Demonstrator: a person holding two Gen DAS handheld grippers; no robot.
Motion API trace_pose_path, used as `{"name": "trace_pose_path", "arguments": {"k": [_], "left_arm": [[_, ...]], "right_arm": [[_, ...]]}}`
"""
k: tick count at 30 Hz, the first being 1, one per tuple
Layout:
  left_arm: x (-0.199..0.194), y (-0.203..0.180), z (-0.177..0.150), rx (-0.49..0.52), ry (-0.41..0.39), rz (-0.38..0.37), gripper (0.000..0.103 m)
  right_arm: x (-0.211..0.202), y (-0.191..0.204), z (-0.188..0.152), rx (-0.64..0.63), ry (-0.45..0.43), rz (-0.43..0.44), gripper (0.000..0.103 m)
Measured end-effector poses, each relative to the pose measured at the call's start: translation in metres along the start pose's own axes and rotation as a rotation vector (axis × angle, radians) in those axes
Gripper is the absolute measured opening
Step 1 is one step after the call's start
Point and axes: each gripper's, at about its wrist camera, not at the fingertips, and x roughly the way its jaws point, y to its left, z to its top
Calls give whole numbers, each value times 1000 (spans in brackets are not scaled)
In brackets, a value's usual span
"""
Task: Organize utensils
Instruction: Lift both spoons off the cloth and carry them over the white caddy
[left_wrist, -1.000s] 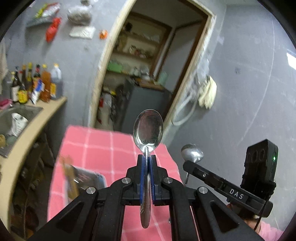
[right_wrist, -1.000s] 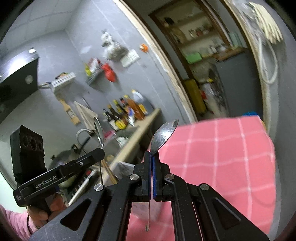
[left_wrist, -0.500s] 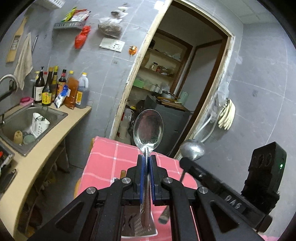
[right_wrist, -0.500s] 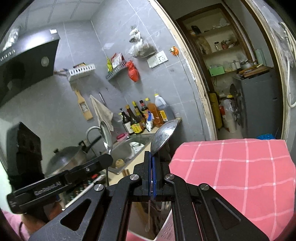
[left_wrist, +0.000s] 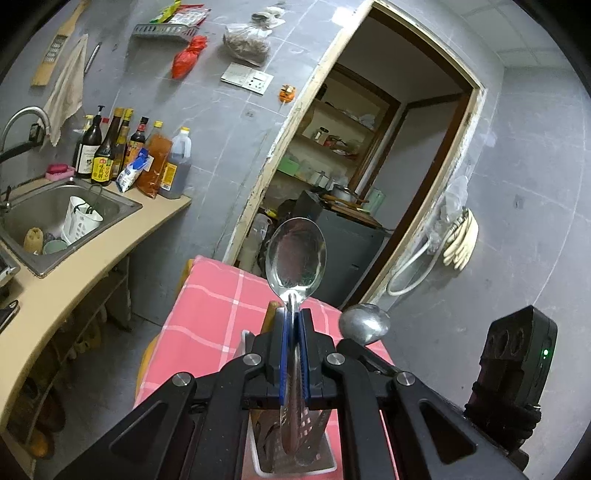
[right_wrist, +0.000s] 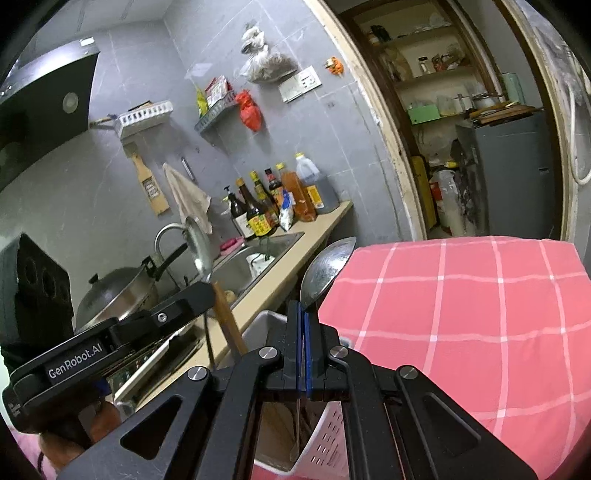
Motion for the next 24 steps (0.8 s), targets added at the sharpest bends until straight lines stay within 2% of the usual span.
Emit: {"name": "trace_pose_path", "arguments": {"k": [7, 24], "left_arm": [[-2, -3, -3, 27, 2, -1, 6], [-7, 0, -2, 9, 18, -25, 6]], "right_arm": [[-1, -1, -7, -4, 25, 4, 2], [-3, 2, -11, -7, 43, 16, 2]]}}
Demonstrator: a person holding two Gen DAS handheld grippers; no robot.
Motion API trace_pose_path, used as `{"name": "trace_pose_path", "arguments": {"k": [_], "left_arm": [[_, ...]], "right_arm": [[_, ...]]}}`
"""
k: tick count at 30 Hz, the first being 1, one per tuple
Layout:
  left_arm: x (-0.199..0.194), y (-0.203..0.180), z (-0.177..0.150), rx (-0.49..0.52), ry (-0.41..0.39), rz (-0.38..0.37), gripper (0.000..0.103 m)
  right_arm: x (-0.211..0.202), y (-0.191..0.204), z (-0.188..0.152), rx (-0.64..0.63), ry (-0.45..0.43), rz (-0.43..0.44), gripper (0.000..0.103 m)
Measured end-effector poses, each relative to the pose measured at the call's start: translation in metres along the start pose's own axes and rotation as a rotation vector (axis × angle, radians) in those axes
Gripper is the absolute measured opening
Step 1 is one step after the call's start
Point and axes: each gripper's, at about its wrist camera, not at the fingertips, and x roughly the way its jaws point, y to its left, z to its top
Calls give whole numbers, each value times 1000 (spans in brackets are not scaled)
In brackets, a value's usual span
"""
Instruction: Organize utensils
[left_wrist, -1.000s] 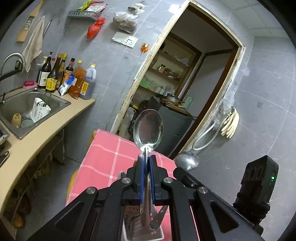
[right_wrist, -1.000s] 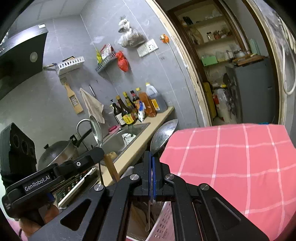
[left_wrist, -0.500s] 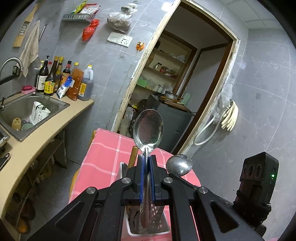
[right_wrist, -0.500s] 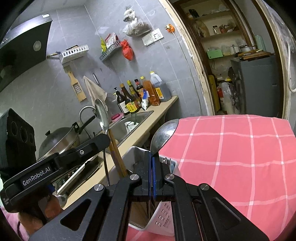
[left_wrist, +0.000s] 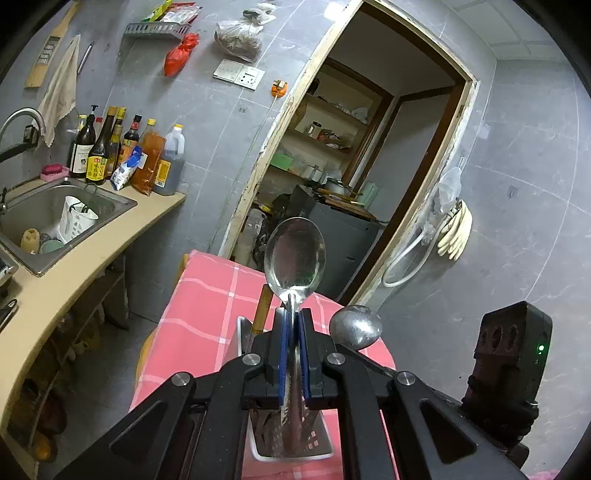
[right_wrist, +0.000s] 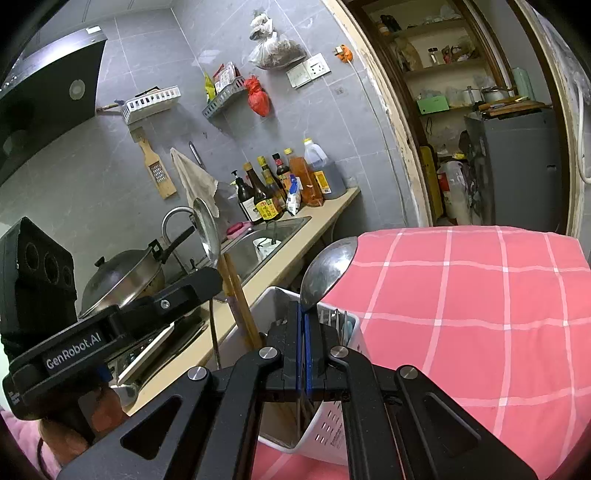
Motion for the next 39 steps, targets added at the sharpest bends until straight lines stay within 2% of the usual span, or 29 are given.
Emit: {"name": "trace_pose_path", "arguments": {"k": [15, 18, 20, 35, 39], "left_arm": [[-10, 5, 0, 14, 35, -46, 7], [-13, 7, 0, 13, 43, -60, 13], [-16, 10, 0, 10, 45, -63, 13], [-29, 23, -8, 18, 53, -35, 13], [-28, 21, -7, 24, 55, -26, 13]], "right_arm": [[-10, 8, -9, -5, 18, -32, 4], [-14, 11, -10, -2, 16, -38, 12], [-21, 13, -12, 1, -4, -45, 24], [-30, 15, -9, 10, -38, -89, 25], [-28, 13, -5, 13, -42, -91, 30]]}}
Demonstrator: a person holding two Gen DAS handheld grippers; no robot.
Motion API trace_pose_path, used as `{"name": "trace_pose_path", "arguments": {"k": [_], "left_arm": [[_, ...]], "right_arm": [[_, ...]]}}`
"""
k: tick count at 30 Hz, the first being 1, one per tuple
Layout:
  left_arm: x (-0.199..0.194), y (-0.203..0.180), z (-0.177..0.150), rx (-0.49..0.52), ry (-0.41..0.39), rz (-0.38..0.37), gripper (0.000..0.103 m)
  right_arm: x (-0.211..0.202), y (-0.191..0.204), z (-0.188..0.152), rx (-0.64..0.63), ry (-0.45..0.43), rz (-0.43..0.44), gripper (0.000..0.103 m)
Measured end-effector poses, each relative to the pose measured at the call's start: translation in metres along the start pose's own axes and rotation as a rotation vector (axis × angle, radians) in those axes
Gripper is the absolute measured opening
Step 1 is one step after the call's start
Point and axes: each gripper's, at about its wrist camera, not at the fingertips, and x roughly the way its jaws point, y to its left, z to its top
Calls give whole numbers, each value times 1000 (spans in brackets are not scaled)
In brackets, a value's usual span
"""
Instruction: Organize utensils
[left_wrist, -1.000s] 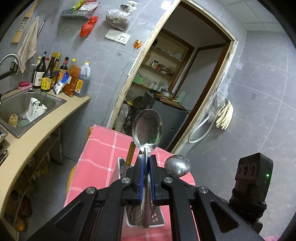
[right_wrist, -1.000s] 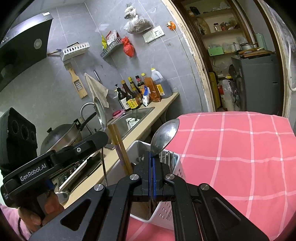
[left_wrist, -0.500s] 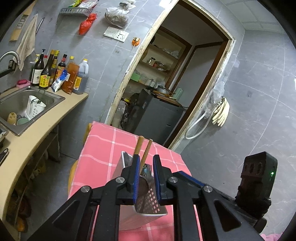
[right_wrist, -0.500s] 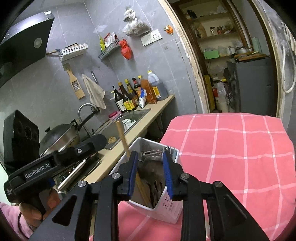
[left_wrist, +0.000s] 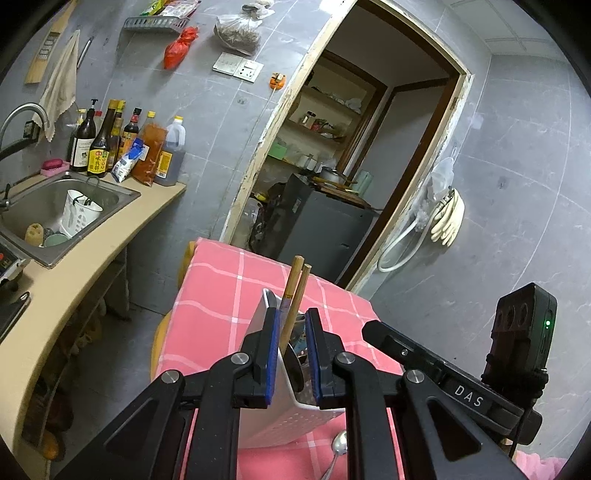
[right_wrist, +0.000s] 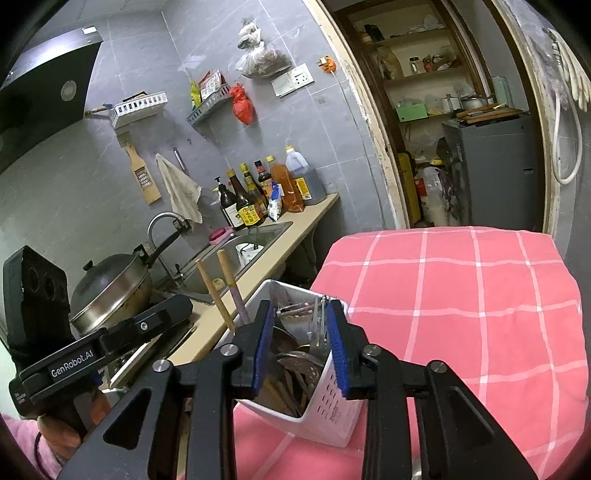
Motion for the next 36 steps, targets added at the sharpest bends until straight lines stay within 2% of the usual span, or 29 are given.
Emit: {"name": "trace_pose_path", "arguments": {"k": [3, 5, 7, 12, 14, 18, 22, 25, 29, 36], "left_arm": [[0, -1, 0, 6, 1, 0, 14], [1, -2, 0, 15, 3, 1, 21], [1, -3, 0, 14, -5, -2, 36], [3, -4, 2, 23, -8, 6, 39], [4, -4, 2, 22, -9, 9, 43], [4, -3, 3, 18, -16, 19, 50], [3, -2, 4, 14, -27, 35, 64], [2, -1, 4, 14, -33, 51, 75], [3, 1, 5, 10, -32, 68, 80], [4, 0, 6, 17, -40, 89, 87]], "right_arm": [[1, 0, 1, 2, -3, -2, 31], [1, -2, 1, 7, -3, -5, 37], [0, -3, 2, 10, -9, -8, 43], [-3, -6, 6, 13, -18, -19, 48], [-4, -8, 8, 13, -26, -26, 56], [-9, -13, 12, 16, -38, -39, 64], [-12, -17, 15, 19, -48, -51, 75], [-13, -19, 17, 22, -54, -58, 78], [-14, -21, 18, 30, -64, -66, 86], [-12, -26, 20, 40, -72, -77, 92]]}}
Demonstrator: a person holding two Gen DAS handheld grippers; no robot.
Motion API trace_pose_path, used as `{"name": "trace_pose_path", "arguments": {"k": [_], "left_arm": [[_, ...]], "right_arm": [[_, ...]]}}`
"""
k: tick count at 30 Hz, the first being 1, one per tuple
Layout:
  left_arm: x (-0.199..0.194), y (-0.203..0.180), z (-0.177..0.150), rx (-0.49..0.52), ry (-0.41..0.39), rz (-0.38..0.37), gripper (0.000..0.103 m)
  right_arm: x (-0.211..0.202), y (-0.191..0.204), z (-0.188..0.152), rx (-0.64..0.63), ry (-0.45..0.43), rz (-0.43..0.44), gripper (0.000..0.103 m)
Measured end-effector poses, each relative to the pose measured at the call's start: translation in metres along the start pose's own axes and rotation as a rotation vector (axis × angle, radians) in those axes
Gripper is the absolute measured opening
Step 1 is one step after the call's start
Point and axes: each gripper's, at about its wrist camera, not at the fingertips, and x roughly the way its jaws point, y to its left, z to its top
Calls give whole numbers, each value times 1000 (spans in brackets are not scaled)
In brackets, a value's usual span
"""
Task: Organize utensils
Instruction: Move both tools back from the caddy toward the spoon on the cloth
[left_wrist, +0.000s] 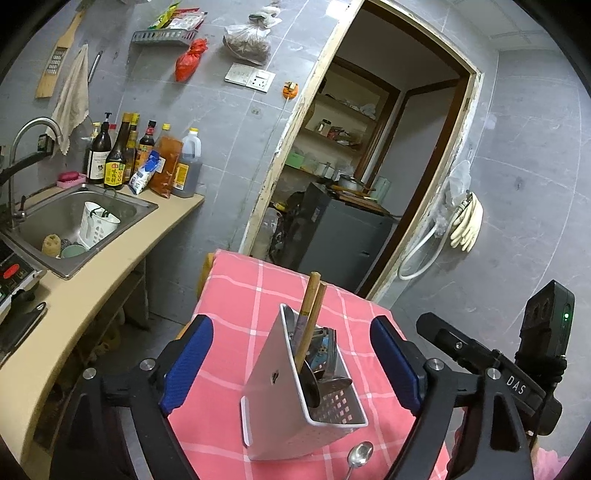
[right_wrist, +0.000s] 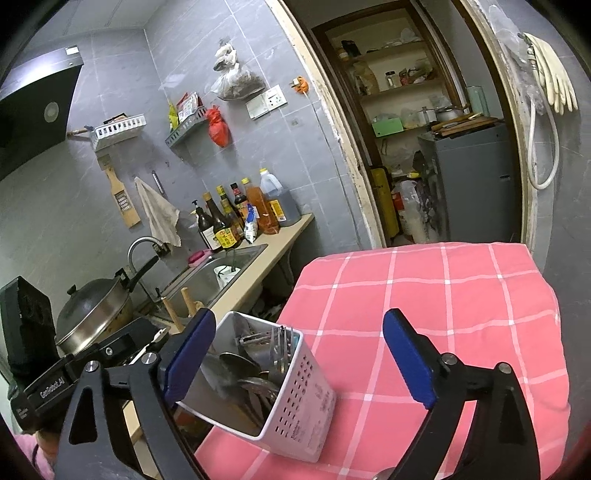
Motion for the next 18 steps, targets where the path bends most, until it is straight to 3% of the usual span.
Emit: {"name": "trace_pose_path", "arguments": {"k": [8, 18], "left_arm": [[-2, -2, 2, 21, -21, 16, 93], [-5, -6, 4, 45, -32, 16, 96]], "right_arm": [[-2, -5, 2, 5, -21, -30, 100], [-16, -17, -3, 11, -10, -63, 100]]}}
